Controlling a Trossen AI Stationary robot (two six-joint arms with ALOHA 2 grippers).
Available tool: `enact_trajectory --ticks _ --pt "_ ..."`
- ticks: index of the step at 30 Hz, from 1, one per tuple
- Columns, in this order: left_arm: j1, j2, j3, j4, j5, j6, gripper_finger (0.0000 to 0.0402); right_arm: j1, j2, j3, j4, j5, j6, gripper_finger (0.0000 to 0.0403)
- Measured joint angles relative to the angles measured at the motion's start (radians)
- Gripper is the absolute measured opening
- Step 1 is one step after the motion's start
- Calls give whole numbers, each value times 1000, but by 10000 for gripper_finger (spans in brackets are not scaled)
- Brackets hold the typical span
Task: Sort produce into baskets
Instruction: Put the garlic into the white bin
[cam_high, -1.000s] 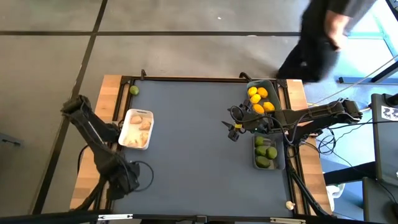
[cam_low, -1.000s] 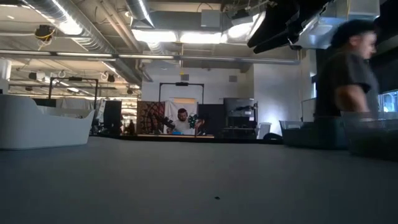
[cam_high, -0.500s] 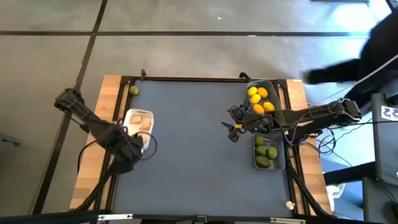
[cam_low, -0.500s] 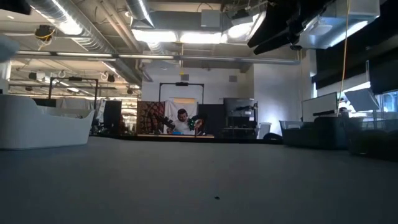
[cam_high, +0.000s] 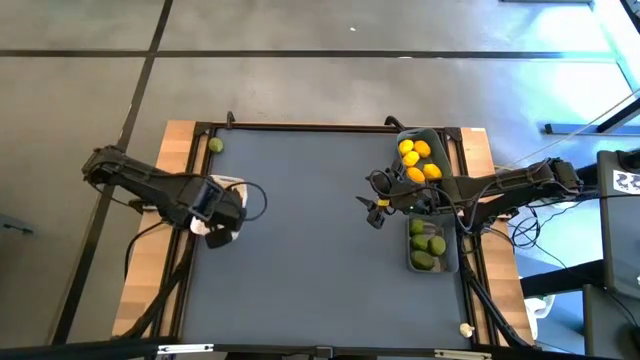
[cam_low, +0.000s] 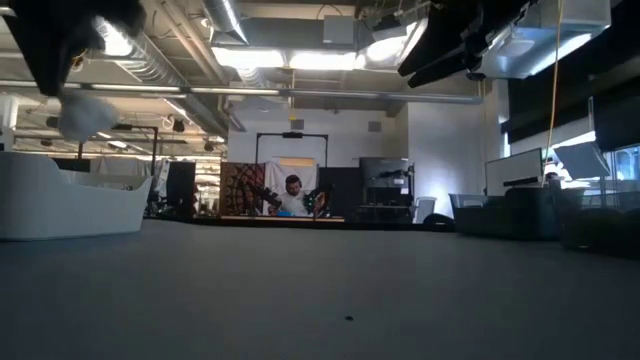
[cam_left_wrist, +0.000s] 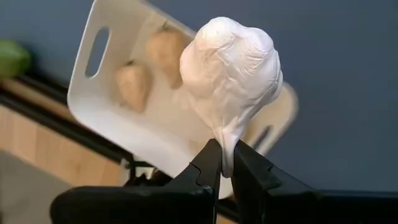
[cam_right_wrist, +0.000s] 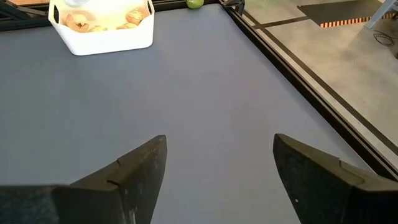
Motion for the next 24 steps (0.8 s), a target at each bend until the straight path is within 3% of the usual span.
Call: enact_trajectory --ticks 11,24 --pt "174 1 -217 17 58 136 29 0 0 0 0 0 0 292" --pt "246 2 -328 110 60 91 33 0 0 0 0 1 0 292"
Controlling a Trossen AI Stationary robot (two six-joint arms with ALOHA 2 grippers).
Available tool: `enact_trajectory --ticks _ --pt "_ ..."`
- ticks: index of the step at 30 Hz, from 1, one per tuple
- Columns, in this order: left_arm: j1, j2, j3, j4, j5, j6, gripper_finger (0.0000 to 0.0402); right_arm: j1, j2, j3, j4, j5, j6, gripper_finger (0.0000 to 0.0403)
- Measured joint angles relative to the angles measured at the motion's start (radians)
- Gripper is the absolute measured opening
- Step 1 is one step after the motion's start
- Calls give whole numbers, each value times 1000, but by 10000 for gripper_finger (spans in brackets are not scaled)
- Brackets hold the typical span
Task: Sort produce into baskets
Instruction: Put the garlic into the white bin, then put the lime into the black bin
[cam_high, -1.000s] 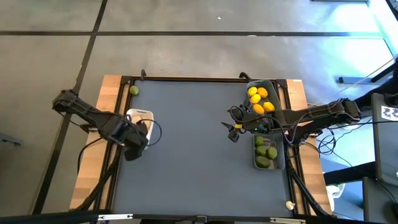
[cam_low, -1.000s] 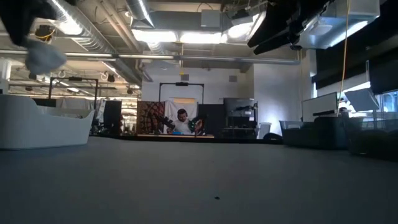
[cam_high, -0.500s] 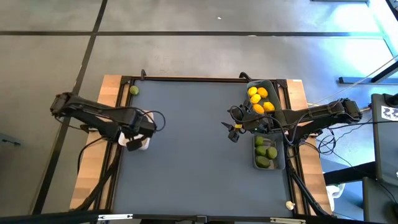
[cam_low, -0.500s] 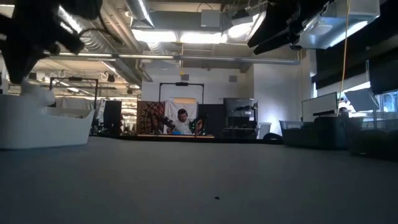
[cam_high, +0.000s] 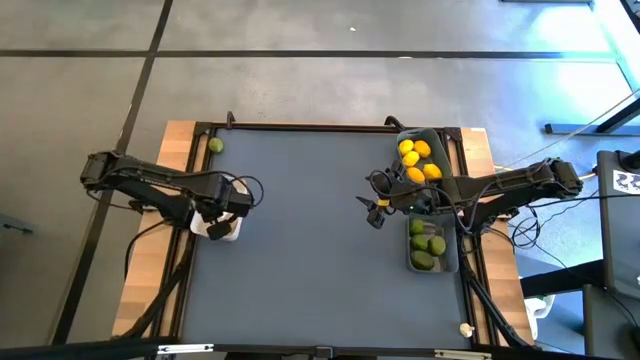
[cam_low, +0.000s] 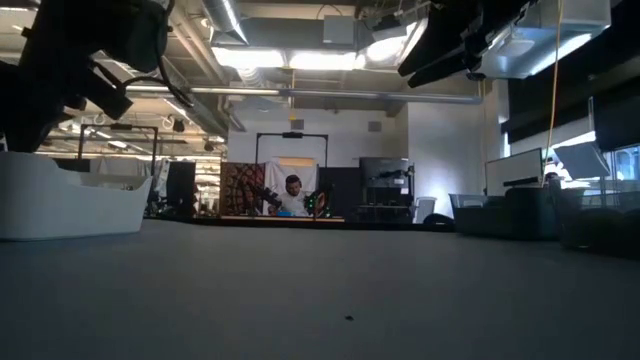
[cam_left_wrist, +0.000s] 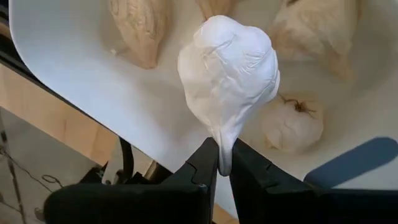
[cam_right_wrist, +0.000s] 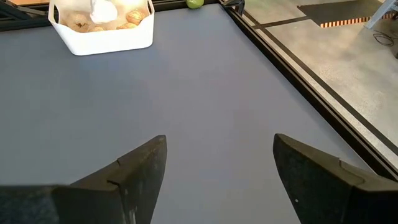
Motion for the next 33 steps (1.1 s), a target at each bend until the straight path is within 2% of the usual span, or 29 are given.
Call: enact_trajectory --ticks 3,10,16,20,26,29,33 --pt "6 0 -1 9 0 -2 60 0 0 0 0 0 0 292" --pt "6 0 0 42 0 7 180 0 0 0 0 0 0 292" --pt "6 0 0 27 -12 -5 249 0 0 0 0 0 0 292" --pt "6 0 4 25 4 37 267 0 0 0 0 0 13 292" --pt "41 0 81 25 -26 42 266 0 0 0 0 0 20 292" --pt "73 0 146 29 -77 59 265 0 0 0 0 0 20 292" --pt "128 0 231 30 -197 60 265 0 0 0 0 0 23 292"
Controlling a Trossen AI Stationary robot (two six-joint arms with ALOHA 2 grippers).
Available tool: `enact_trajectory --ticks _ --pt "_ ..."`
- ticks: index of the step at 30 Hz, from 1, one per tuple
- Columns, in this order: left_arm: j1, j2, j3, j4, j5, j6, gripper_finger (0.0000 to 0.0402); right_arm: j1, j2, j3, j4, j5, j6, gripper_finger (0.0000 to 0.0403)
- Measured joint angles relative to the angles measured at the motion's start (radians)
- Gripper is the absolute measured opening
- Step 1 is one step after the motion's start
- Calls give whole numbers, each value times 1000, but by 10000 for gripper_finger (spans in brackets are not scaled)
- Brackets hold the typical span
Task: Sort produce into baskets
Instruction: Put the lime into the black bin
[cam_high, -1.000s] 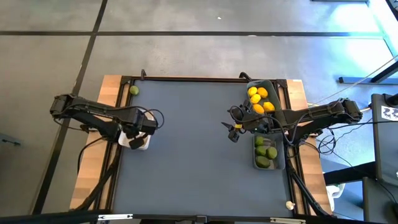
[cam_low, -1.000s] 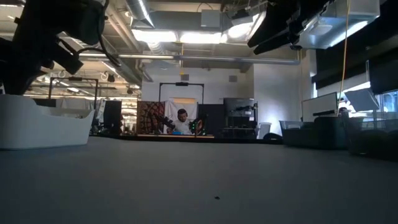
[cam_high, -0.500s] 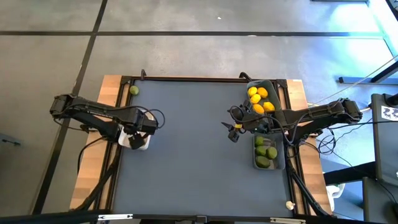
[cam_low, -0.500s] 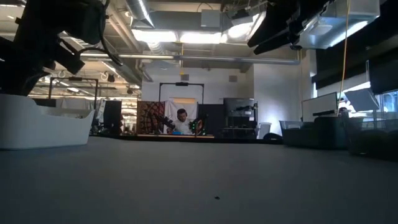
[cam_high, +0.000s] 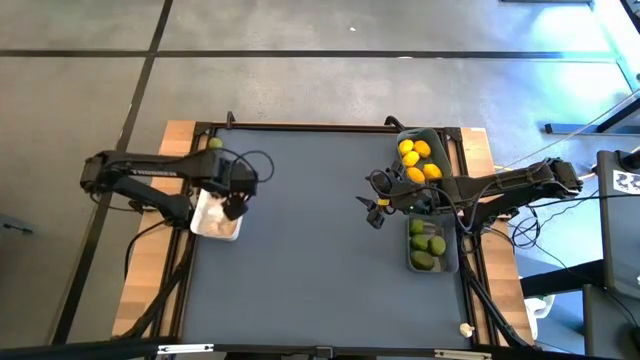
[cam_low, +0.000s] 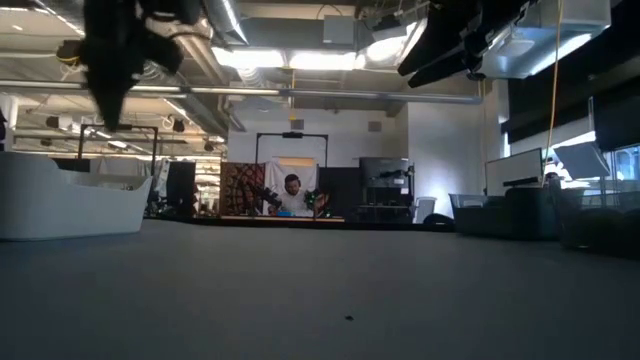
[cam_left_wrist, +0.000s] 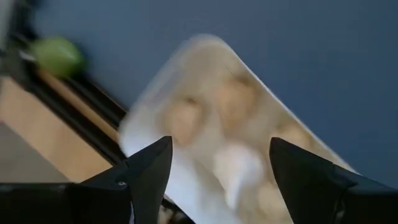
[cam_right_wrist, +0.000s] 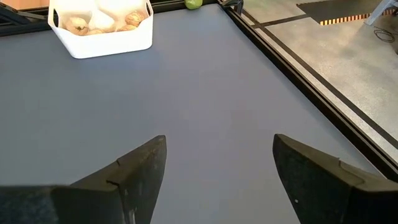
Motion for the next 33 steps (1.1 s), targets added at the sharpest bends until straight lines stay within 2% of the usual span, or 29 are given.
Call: enact_trajectory --ticks 5,10,12,18,24,33 --pt "64 -1 70 10 -138 32 265 0 0 0 0 0 0 292" --pt "88 0 74 86 -150 22 265 0 0 0 -2 0 0 292" --pt "89 0 72 144 -169 39 265 0 0 0 -2 0 0 292" --pt "130 4 71 305 -320 123 265 0 0 0 -5 0 0 292" --pt "263 39 70 329 -326 187 265 0 0 0 -8 0 -3 292" --pt "495 160 70 343 -326 346 265 0 0 0 -7 18 -4 292"
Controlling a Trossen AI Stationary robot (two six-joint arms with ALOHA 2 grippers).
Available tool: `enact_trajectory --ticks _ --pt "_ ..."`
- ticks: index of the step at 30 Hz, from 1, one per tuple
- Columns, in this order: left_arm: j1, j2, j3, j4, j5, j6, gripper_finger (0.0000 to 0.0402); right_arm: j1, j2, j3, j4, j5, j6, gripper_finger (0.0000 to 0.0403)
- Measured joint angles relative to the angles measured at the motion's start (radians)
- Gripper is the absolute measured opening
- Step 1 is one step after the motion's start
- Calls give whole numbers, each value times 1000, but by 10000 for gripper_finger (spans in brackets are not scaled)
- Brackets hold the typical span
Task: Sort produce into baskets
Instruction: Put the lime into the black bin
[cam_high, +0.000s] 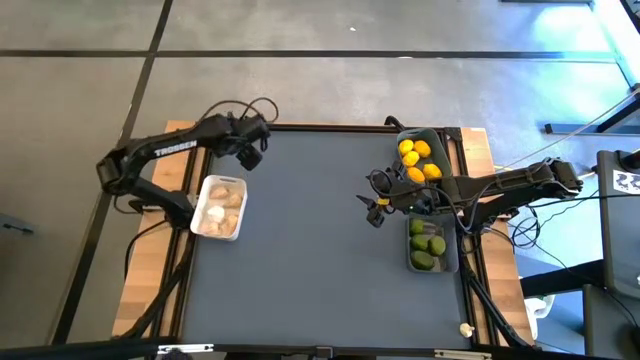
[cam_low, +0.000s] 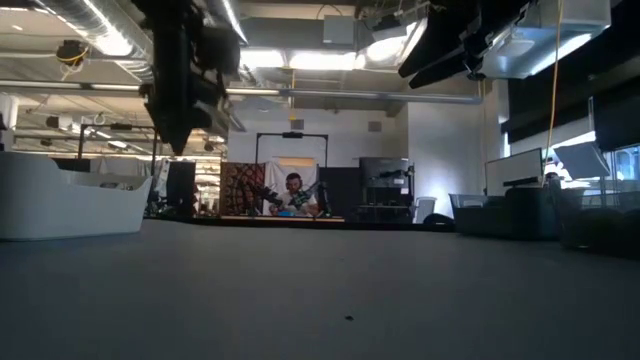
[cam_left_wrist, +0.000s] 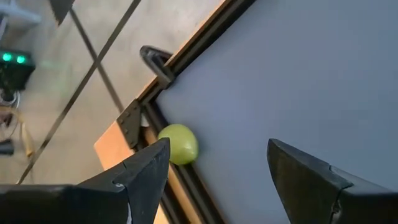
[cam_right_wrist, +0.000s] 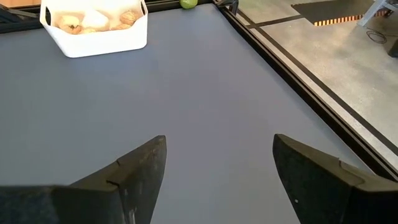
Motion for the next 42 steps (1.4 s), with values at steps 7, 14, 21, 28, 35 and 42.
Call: enact_trajectory --ticks 7,14,21,28,35,42 --pt "176 124 0 105 0 128 265 0 0 0 0 1 0 292" --pt "285 239 0 157 0 178 265 0 0 0 0 1 0 292" --pt "359 321 0 156 0 162 265 0 0 0 1 1 2 292" --pt "365 343 0 155 0 95 265 0 0 0 3 1 4 292" --pt "360 348 0 134 -13 73 265 0 0 0 7 1 4 292" --pt "302 366 19 -33 -76 44 265 0 0 0 9 1 4 292"
